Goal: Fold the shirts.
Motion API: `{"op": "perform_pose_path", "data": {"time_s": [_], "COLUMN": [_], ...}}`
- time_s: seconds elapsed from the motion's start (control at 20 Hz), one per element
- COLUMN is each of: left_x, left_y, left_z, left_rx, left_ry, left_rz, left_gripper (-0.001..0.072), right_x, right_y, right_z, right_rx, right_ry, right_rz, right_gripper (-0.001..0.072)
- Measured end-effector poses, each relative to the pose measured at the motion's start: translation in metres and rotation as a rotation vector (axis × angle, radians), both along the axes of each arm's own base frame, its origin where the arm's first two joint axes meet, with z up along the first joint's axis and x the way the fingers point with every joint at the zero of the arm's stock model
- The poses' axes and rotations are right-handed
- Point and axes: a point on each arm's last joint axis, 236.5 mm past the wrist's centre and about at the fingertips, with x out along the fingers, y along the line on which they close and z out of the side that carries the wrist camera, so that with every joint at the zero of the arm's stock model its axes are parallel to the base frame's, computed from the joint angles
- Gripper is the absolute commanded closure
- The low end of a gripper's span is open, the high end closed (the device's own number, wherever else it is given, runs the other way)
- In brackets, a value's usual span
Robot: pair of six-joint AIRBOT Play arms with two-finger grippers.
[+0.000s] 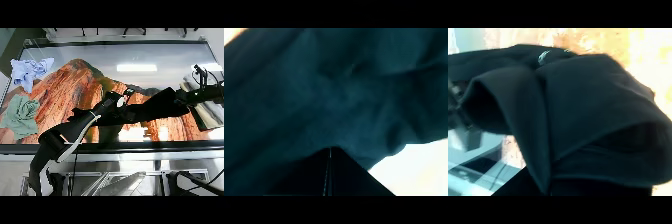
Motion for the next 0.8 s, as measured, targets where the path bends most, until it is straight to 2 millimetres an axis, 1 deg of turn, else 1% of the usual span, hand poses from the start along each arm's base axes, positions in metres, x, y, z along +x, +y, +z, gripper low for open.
{"op": "perform_pose_path", "data": {"time_s": [0.2,0.4,0.5,0.6,0.7,0.75,0.8], "left_x": [0.016,0.021,0.02,0.02,0.017,0.019,0.021], "left_y": [-0.021,-0.03,-0.033,-0.034,-0.032,-0.032,-0.031], "left_z": [-0.001,-0.003,-0.004,-0.002,0.004,0.013,0.026], "left_rx": [-0.081,-0.115,-0.128,-0.136,-0.134,-0.145,-0.158], "left_ry": [-0.06,-0.07,-0.06,-0.056,-0.052,-0.064,-0.078], "left_rz": [0.048,0.082,0.09,0.094,0.086,0.08,0.072], "left_gripper": [0.0691,0.0691,0.0691,0.0691,0.0691,0.0691,0.069], "right_x": [-0.001,-0.001,-0.002,-0.005,-0.007,-0.005,-0.003], "right_y": [0.013,0.029,0.043,0.062,0.079,0.086,0.09], "right_z": [0.006,0.017,0.028,0.041,0.053,0.059,0.064], "right_rx": [0.035,0.085,0.124,0.163,0.188,0.195,0.202], "right_ry": [-0.008,-0.025,-0.041,-0.06,-0.078,-0.09,-0.102], "right_rz": [0.018,0.038,0.05,0.079,0.111,0.115,0.112], "right_gripper": [0.0692,0.0692,0.0692,0.0692,0.0692,0.0692,0.0692]}}
